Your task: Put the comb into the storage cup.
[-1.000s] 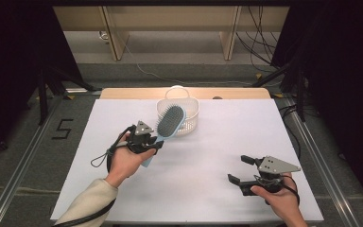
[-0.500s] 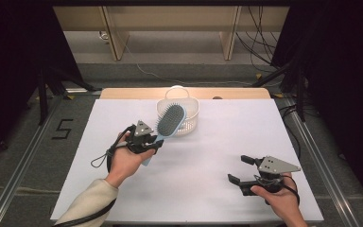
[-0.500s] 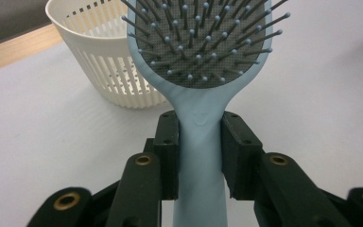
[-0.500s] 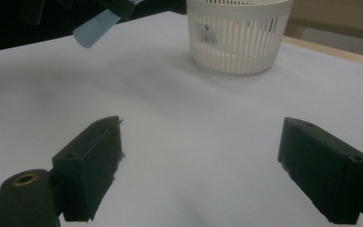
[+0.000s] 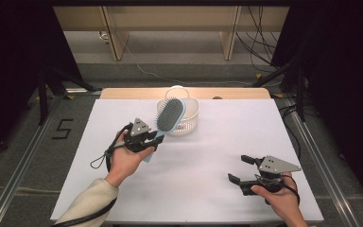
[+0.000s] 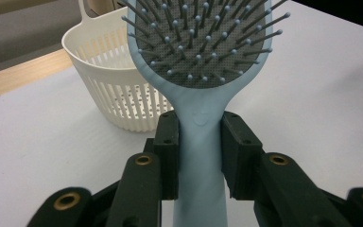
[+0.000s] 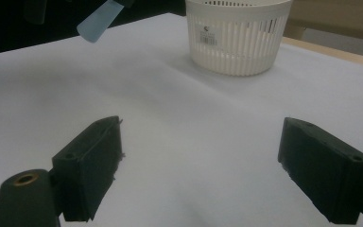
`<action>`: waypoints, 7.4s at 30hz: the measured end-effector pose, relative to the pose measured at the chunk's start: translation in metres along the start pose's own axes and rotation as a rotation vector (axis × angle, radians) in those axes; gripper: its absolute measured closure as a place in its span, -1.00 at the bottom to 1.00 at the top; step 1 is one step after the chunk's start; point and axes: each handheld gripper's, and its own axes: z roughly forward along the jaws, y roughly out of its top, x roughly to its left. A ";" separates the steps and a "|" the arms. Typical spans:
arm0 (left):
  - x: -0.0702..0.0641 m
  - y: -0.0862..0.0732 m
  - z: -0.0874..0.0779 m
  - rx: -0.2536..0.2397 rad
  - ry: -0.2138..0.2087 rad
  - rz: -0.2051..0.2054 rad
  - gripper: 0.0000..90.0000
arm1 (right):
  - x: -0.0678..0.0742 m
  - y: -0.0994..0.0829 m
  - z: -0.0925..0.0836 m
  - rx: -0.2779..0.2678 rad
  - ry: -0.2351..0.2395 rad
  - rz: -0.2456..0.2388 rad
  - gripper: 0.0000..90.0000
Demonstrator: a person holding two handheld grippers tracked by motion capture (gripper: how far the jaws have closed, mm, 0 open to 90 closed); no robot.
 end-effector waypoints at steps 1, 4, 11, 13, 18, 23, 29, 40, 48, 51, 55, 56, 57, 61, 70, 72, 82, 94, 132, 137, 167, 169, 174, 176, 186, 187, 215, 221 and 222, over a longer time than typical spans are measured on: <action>0.001 0.000 -0.001 -0.003 -0.002 -0.008 0.55 | 0.000 0.000 0.000 0.000 -0.001 0.000 -0.66; 0.001 0.001 -0.001 -0.009 -0.005 -0.004 0.55 | 0.000 0.000 0.000 0.003 -0.004 0.001 -0.66; 0.000 0.001 0.002 -0.007 -0.012 0.003 0.55 | 0.001 0.000 0.000 -0.001 -0.003 0.004 -0.66; -0.001 0.001 0.002 -0.014 -0.012 0.000 0.55 | 0.000 0.000 0.000 0.000 -0.005 0.004 -0.66; -0.004 0.004 0.000 -0.033 -0.016 0.009 0.55 | 0.001 0.000 0.000 -0.005 -0.006 0.009 -0.66; -0.002 0.006 0.000 -0.042 -0.019 0.010 0.55 | -0.001 0.000 0.000 -0.005 -0.015 0.016 -0.66; -0.002 0.004 0.003 -0.048 -0.013 0.014 0.55 | -0.002 0.000 0.000 -0.010 -0.017 0.019 -0.66; 0.001 0.008 0.000 -0.084 0.002 0.012 0.55 | -0.002 0.000 0.000 -0.014 -0.019 0.022 -0.66; 0.002 0.011 -0.001 -0.102 0.010 0.002 0.55 | -0.002 0.000 0.000 -0.016 -0.021 0.022 -0.66; 0.002 0.012 -0.001 -0.101 0.008 0.005 0.55 | -0.002 0.000 0.000 -0.016 -0.020 0.023 -0.66; 0.002 0.012 0.000 -0.103 0.007 0.000 0.55 | -0.002 0.000 0.000 -0.017 -0.022 0.026 -0.66; 0.002 0.013 0.001 -0.106 0.005 -0.003 0.55 | -0.002 0.000 -0.001 -0.018 -0.022 0.025 -0.66; 0.002 0.013 0.001 -0.109 0.004 -0.007 0.55 | -0.002 0.000 0.000 -0.019 -0.023 0.026 -0.66; 0.001 0.014 0.000 -0.114 0.004 -0.002 0.55 | -0.002 0.000 0.000 -0.020 -0.025 0.025 -0.66; 0.002 0.015 0.002 -0.115 0.009 0.011 0.55 | -0.003 -0.001 0.000 -0.016 -0.027 0.023 -0.66; 0.003 0.014 0.002 -0.117 0.012 0.013 0.55 | -0.003 -0.001 0.000 -0.021 -0.028 0.027 -0.66; 0.004 0.015 0.003 -0.123 0.006 0.018 0.55 | -0.003 -0.001 -0.001 -0.022 -0.030 0.026 -0.66; 0.006 0.017 0.004 -0.133 0.006 0.023 0.55 | -0.003 -0.001 -0.001 -0.020 -0.033 0.028 -0.66; 0.005 0.030 0.012 -0.151 -0.001 0.022 0.55 | -0.003 -0.001 -0.001 -0.019 -0.032 0.029 -0.66; 0.004 0.034 0.014 -0.156 0.003 0.024 0.55 | -0.003 -0.001 -0.001 -0.019 -0.031 0.029 -0.66; 0.005 0.047 0.017 -0.176 0.008 0.025 0.55 | -0.003 -0.001 -0.001 -0.019 -0.028 0.028 -0.66; 0.005 0.047 0.017 -0.178 0.008 0.024 0.55 | -0.003 -0.001 -0.001 -0.019 -0.027 0.028 -0.66; 0.005 0.048 0.018 -0.178 0.011 0.024 0.55 | -0.003 -0.001 -0.001 -0.019 -0.027 0.028 -0.66; 0.005 0.048 0.018 -0.179 0.012 0.024 0.55 | -0.003 -0.001 -0.001 -0.018 -0.027 0.028 -0.66; 0.007 0.050 0.019 -0.182 0.023 0.023 0.55 | -0.003 -0.001 -0.001 -0.018 -0.026 0.028 -0.66; 0.007 0.050 0.019 -0.183 0.023 0.023 0.55 | -0.003 -0.001 -0.001 -0.019 -0.027 0.028 -0.66; 0.003 0.061 0.025 -0.194 0.024 0.030 0.55 | -0.003 -0.001 -0.001 -0.018 -0.023 0.029 -0.66; 0.004 0.064 0.027 -0.198 0.022 0.024 0.55 | -0.003 -0.001 -0.001 -0.020 -0.022 0.027 -0.66; 0.004 0.064 0.027 -0.198 0.022 0.024 0.55 | -0.004 -0.001 -0.001 -0.019 -0.022 0.027 -0.66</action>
